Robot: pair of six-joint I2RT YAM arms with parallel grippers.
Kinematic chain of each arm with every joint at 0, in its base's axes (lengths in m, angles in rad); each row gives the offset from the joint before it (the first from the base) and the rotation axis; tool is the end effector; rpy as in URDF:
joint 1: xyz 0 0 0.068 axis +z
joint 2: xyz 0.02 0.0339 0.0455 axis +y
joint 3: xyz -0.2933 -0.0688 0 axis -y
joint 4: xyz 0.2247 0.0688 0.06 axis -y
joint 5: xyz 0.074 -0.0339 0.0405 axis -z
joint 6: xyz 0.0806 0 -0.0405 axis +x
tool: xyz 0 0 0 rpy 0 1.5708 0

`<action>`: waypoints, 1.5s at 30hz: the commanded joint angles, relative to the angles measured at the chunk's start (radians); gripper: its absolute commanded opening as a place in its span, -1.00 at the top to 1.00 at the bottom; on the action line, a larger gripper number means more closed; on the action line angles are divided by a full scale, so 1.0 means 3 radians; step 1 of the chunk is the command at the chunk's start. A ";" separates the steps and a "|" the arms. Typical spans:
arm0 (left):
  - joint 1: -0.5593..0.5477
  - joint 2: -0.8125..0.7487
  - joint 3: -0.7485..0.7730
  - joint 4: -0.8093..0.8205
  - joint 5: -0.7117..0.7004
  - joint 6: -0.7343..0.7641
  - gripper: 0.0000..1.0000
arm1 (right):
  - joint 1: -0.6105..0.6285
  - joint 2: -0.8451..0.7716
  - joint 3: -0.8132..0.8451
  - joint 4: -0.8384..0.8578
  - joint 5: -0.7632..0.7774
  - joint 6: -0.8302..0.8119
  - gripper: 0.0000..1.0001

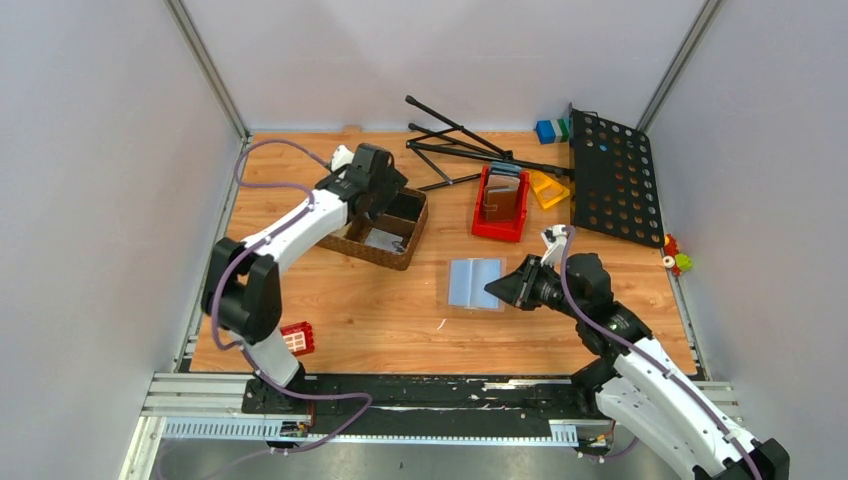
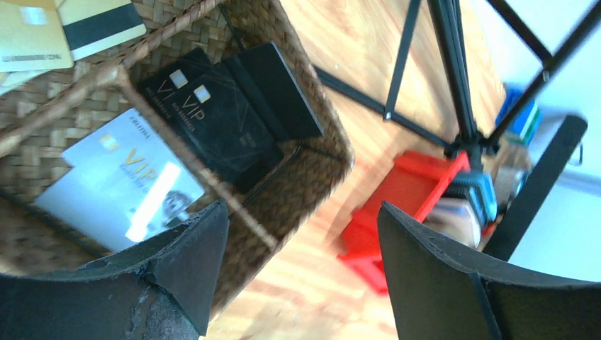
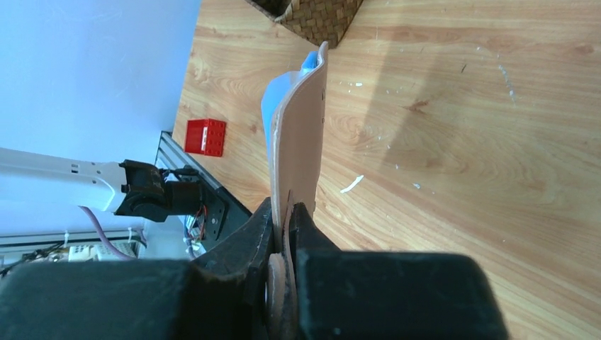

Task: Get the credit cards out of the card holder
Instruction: Place the credit card in the storage box, then close the card holder at the center of the board.

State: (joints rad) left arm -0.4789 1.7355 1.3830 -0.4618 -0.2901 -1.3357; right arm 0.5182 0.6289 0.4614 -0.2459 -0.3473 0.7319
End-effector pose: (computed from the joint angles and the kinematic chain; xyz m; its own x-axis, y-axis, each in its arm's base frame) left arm 0.3687 -0.1655 0.2716 -0.4103 -0.8369 -0.3622 -0.5654 0.5451 -0.6190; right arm 0.1181 0.0989 0.2476 -0.7518 0.2947 -0.5899 -0.3147 0.6258 0.7137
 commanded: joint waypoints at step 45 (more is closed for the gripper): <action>-0.0851 -0.2547 -0.3115 0.3728 0.2912 0.0448 1.00 | -0.0119 0.0082 0.0140 0.0199 -0.0890 0.0397 1.00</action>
State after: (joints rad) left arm -0.7414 0.9981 0.4133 0.6388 0.6006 -1.2381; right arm 0.4793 0.6376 0.4656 -0.0875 -0.6792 0.9218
